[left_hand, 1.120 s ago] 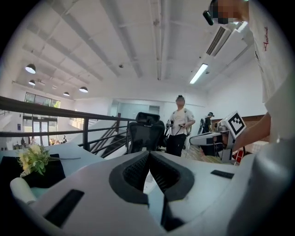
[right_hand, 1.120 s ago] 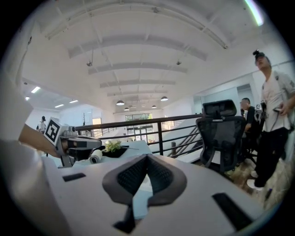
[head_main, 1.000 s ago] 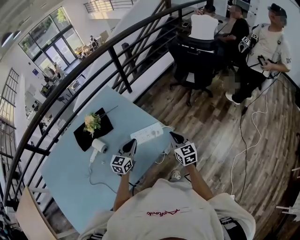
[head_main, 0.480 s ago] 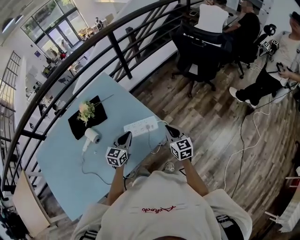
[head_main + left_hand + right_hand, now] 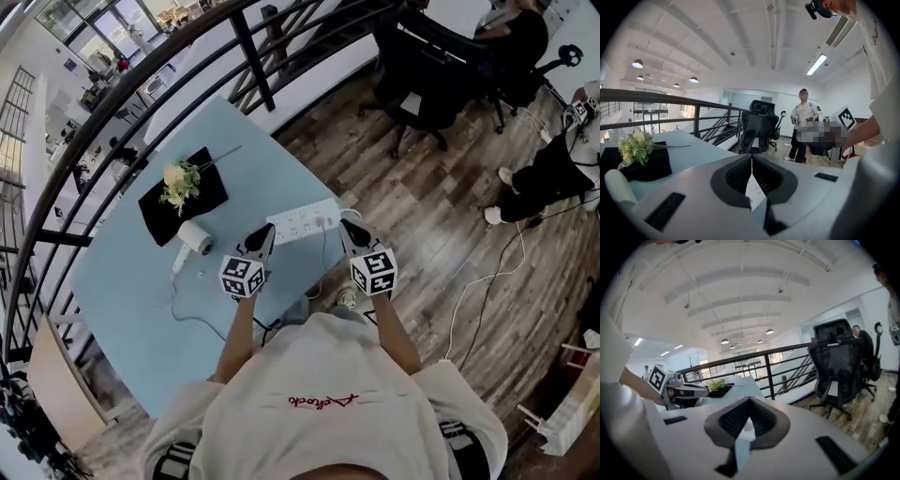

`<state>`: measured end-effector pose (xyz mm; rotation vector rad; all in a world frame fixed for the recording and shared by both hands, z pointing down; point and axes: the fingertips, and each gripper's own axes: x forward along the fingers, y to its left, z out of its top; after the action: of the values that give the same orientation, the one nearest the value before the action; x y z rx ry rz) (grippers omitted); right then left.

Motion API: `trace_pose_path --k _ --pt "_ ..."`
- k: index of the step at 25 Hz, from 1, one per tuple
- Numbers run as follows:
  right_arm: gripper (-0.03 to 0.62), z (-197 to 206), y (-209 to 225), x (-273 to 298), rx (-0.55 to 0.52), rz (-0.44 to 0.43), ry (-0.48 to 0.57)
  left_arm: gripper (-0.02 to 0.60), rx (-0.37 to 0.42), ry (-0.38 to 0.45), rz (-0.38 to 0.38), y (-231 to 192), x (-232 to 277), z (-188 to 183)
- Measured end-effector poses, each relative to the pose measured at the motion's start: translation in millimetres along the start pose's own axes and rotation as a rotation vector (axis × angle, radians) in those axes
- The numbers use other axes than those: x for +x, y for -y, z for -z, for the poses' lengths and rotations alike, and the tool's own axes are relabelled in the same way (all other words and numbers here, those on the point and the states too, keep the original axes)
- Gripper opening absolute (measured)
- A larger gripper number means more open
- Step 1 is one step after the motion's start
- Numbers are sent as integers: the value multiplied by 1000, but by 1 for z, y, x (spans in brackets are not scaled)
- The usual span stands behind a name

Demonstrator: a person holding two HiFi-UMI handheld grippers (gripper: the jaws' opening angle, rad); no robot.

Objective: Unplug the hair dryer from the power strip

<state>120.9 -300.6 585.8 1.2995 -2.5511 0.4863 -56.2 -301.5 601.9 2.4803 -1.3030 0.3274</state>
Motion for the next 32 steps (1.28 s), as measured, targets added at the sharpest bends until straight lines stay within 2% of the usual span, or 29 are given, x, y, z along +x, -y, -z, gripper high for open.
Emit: trace_pose_path --k 5,14,19,21,22,23,32 --pt "18 2 -12 19 15 31 -20 9 -19 -9 44 -23 8 11" --pt "17 24 -7 30 36 67 -72 11 0 -53 94 -37 30 38" --pt "18 33 -7 34 81 55 -68 12 48 -105 120 -35 39 55" --pt "17 37 -8 36 92 51 -65 38 69 -125 126 -34 41 62" --pt "17 40 -8 37 98 50 -63 104 80 -132 126 -33 41 65" --pt "18 42 -9 38 104 48 -60 140 88 -138 127 -33 42 68" --pt "18 60 -8 36 124 45 -64 198 167 -152 163 -22 60 85"
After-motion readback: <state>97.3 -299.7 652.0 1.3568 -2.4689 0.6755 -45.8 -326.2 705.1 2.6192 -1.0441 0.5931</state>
